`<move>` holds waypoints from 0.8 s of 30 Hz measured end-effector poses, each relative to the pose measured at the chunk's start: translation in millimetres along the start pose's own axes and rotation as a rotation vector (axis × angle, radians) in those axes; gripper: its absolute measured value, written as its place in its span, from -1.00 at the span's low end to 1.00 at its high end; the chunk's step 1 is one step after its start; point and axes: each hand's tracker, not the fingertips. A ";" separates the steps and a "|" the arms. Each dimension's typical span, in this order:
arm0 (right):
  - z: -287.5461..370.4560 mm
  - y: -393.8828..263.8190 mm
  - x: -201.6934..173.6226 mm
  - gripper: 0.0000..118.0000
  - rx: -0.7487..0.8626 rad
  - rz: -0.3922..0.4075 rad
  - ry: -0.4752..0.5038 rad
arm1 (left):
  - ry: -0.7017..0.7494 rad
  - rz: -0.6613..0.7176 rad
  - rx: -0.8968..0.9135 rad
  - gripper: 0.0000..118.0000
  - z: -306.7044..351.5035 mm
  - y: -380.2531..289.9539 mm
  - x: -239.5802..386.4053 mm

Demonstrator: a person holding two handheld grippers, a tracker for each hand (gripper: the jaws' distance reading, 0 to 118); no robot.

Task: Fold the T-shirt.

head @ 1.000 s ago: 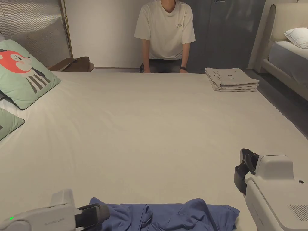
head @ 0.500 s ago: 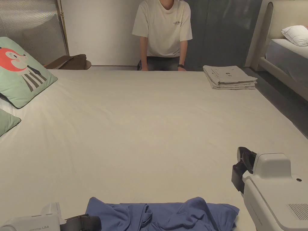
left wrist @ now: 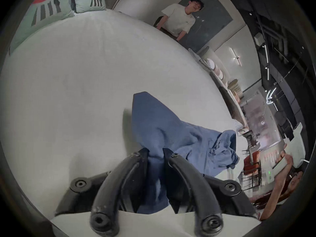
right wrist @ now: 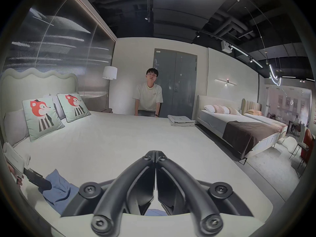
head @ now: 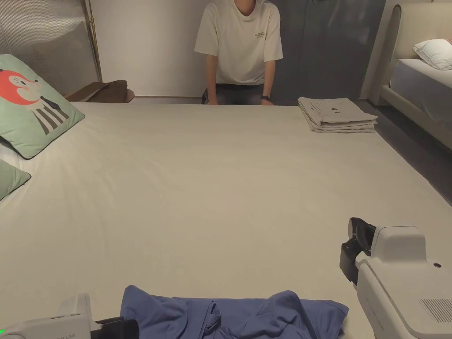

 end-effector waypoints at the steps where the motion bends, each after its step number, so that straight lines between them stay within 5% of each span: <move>1: -0.2 0.6 -0.2 -1.00 0.002 -0.001 0.002 | 0.010 -0.001 0.006 -0.80 5.4 1.9 -2.5; 12: 0.8 -0.3 -6.1 -1.00 0.010 -0.014 0.026 | 0.278 -0.064 0.084 -0.79 67.3 14.9 -26.7; 20: 4.2 -1.1 -2.9 -1.00 0.012 -0.021 0.029 | 0.412 -0.363 0.066 -0.79 38.5 7.2 77.5; 24: 5.9 -2.5 2.9 -1.00 0.011 -0.020 0.028 | 0.270 -0.446 0.018 -0.79 9.3 1.2 121.7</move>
